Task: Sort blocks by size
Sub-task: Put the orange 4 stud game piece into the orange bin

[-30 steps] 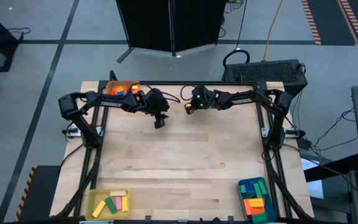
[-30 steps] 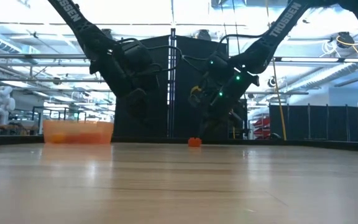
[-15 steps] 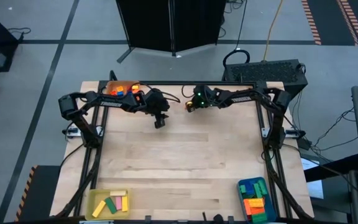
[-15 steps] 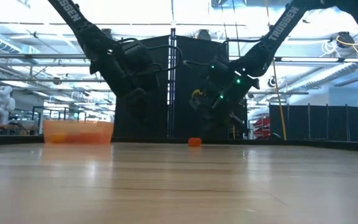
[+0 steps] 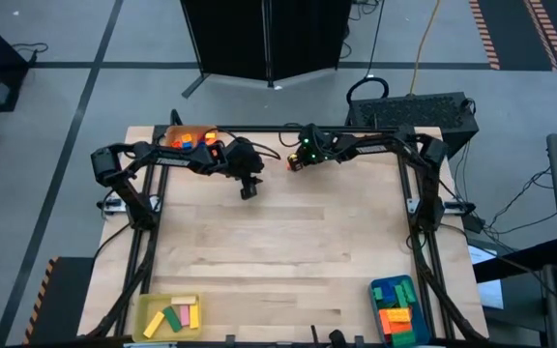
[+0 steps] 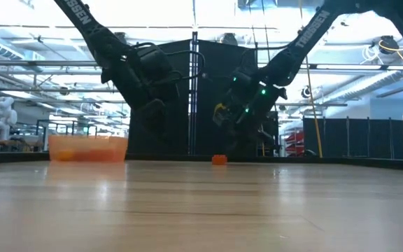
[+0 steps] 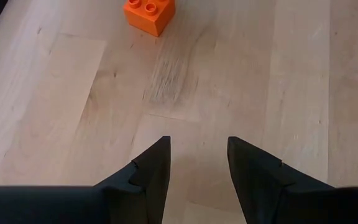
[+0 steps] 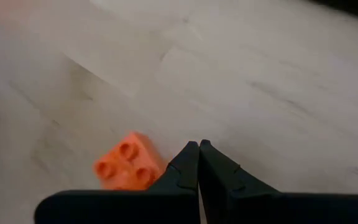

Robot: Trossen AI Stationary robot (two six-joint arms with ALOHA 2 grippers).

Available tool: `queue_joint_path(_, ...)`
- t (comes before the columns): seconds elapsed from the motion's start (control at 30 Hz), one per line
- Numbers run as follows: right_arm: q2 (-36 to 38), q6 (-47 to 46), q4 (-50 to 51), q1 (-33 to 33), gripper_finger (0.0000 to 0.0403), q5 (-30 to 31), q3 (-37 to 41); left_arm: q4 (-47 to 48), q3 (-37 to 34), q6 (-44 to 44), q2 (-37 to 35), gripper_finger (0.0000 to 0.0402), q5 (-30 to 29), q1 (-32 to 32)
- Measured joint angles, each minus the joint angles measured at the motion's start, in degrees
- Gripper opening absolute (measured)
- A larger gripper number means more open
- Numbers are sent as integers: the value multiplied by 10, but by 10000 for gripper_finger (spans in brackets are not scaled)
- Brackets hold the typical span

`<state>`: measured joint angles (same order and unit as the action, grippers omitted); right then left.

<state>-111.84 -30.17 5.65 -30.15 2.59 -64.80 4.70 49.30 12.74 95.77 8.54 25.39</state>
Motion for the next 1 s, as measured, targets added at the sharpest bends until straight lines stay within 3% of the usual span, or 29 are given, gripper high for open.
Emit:
queue_joint_path(0.17,-57,1,-5,1,0,-33,-35,1,0,0,0,161,0,0)
queue_joint_path(0.23,-65,5,20,8,0,-15,-50,3,0,0,0,161,0,0)
queue_joint_path(0.63,-70,20,49,20,0,-23,-72,6,0,1,0,161,-6,0)
queue_joint_path(0.83,-70,56,34,49,0,-147,-71,7,0,0,0,161,-19,0)
queue_joint_path(1.0,-49,67,53,80,0,-196,-69,36,0,1,0,161,-17,-1)
